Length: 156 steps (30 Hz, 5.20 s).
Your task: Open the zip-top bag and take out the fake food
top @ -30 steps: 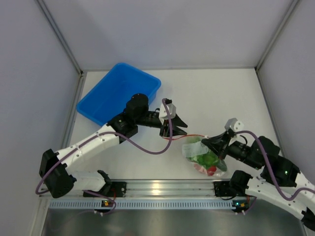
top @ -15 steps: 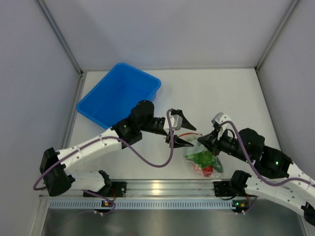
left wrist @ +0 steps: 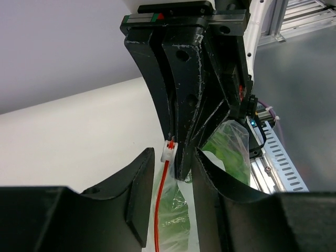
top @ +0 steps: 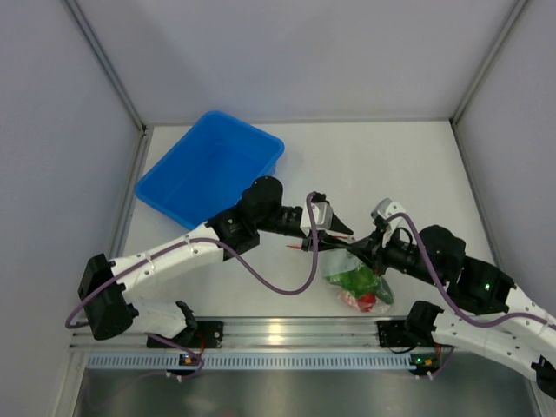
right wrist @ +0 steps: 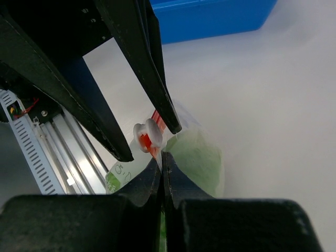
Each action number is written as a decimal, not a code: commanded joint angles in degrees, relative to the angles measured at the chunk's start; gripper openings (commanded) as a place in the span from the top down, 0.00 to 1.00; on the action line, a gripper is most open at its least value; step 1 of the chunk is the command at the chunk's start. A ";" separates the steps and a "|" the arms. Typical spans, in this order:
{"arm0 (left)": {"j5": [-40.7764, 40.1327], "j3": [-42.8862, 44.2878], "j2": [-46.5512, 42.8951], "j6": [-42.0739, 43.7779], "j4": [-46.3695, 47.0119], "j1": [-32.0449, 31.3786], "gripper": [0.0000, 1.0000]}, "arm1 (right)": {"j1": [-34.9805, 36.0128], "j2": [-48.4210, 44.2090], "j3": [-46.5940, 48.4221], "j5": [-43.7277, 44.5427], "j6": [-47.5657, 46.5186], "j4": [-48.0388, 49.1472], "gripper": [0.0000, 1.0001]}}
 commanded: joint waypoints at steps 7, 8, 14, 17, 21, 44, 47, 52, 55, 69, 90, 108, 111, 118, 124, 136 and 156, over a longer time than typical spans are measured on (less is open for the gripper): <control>0.68 2.48 0.85 0.94 3.37 -0.25 0.83 | 0.95 0.43 1.87 -0.55 -0.33 4.38 1.00; 0.51 2.48 0.94 0.94 3.37 -0.25 0.87 | 0.95 0.35 1.87 -0.55 -0.42 4.47 1.00; -0.64 0.82 0.94 1.64 3.37 -0.16 1.00 | 0.95 -0.79 1.69 0.94 -0.86 5.52 1.00; -1.34 -1.29 -0.02 2.52 3.37 0.19 1.00 | 0.95 -2.37 1.78 1.56 -1.21 5.87 1.00; 0.68 -3.40 -0.73 2.44 3.37 3.08 1.00 | 1.03 -3.43 2.66 2.26 -1.65 5.08 1.00; 4.29 -17.20 -2.40 -1.52 3.28 20.84 1.00 | 0.95 -8.35 12.41 8.42 -5.60 -5.46 1.00; 3.05 -18.61 -3.01 -2.57 3.37 21.99 1.00 | 0.95 -8.61 11.98 7.98 -5.60 -5.20 1.00; 2.79 -18.97 -5.03 -4.33 3.37 22.34 0.93 | 0.95 -8.44 10.05 6.14 -5.60 -3.89 1.00; 4.63 -17.39 -6.00 -6.35 3.37 22.34 0.64 | 0.95 -8.62 8.03 2.27 -5.60 -2.13 1.00; 8.15 -8.68 -8.20 -9.52 3.37 16.55 0.45 | 0.95 -9.06 3.63 -4.06 -8.59 1.39 1.00; 4.03 -7.89 -4.86 -7.76 3.37 10.74 0.48 | 0.95 -9.67 2.57 -5.82 -8.77 1.83 1.00; 12.02 -7.45 -1.79 -8.55 3.37 10.74 0.48 | 0.95 -10.11 1.87 -4.94 -8.94 2.53 1.00; 13.34 -7.01 -0.03 -8.55 3.37 10.74 0.49 | 0.95 -10.11 1.96 -5.29 -8.86 2.80 1.00; 15.35 -5.70 2.78 -9.16 3.37 10.74 0.50 | 0.95 -10.46 1.78 -5.65 -8.86 3.32 1.00; 18.44 -5.61 3.49 -9.43 3.37 10.39 0.76 | 0.95 -10.55 0.29 -3.10 -8.68 4.64 1.00; -7.82 -2.80 -0.55 -11.97 -3.13 10.48 1.00 | 0.95 -6.87 -2.09 17.54 1.14 8.60 0.85; -41.74 -0.06 7.00 -45.72 7.57 9.16 1.00 | 0.86 4.92 -9.55 38.03 42.54 13.42 0.33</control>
